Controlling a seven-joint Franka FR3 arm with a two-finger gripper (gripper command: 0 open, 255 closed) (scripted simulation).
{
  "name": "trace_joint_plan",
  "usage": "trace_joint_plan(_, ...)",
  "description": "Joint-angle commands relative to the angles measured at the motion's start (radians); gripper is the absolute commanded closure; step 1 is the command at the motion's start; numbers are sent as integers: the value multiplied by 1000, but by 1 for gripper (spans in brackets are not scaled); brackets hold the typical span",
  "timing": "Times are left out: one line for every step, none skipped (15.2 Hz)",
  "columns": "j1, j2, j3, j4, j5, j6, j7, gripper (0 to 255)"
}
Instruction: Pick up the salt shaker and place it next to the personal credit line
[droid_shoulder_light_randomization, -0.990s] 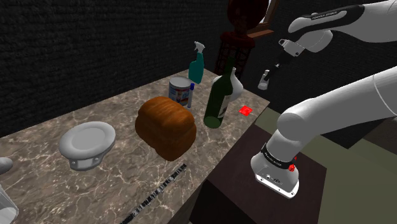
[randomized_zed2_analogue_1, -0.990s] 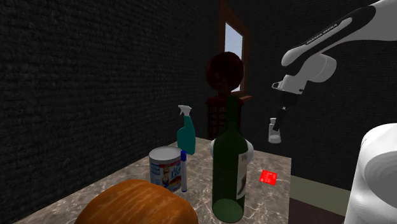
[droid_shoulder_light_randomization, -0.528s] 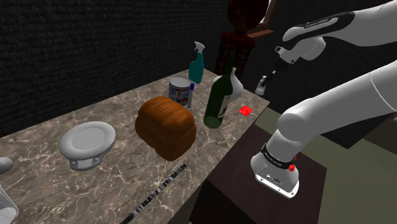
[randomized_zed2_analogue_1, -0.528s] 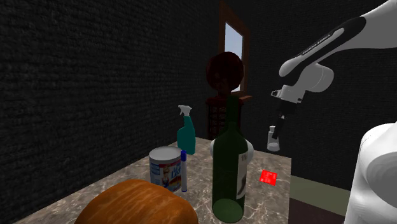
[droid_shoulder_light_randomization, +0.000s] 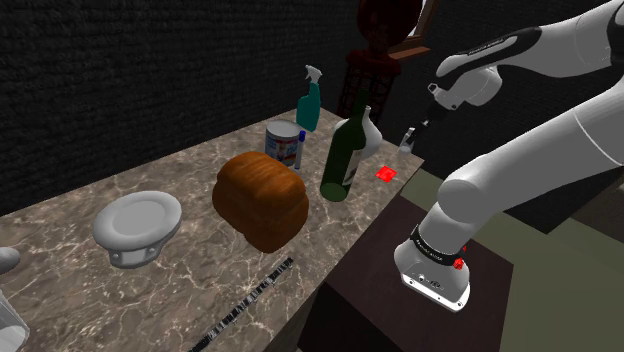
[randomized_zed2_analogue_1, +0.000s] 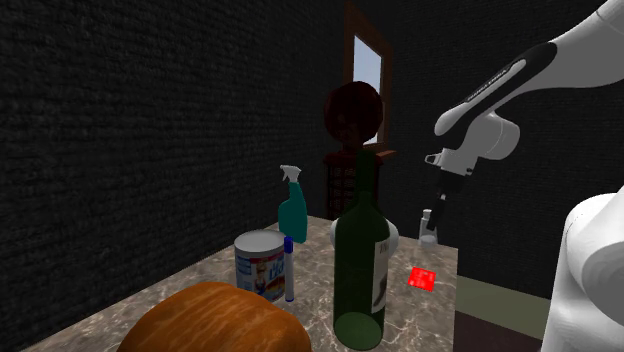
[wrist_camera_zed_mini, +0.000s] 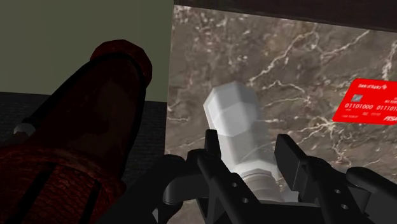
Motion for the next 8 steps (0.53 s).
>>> trace_joint_plan(3, 4, -3, -2, 2, 5, -3, 255)
trace_joint_plan(3, 4, -3, -2, 2, 5, -3, 255)
trace_joint_plan(3, 4, -3, -2, 2, 5, -3, 255)
trace_joint_plan(3, 4, -3, -2, 2, 5, -3, 255)
trace_joint_plan(3, 4, -3, -2, 2, 5, -3, 255)
trace_joint_plan(3, 4, -3, -2, 2, 5, -3, 255)
trace_joint_plan(3, 4, -3, -2, 2, 5, -3, 0)
trace_joint_plan(3, 4, -3, -2, 2, 5, -3, 0)
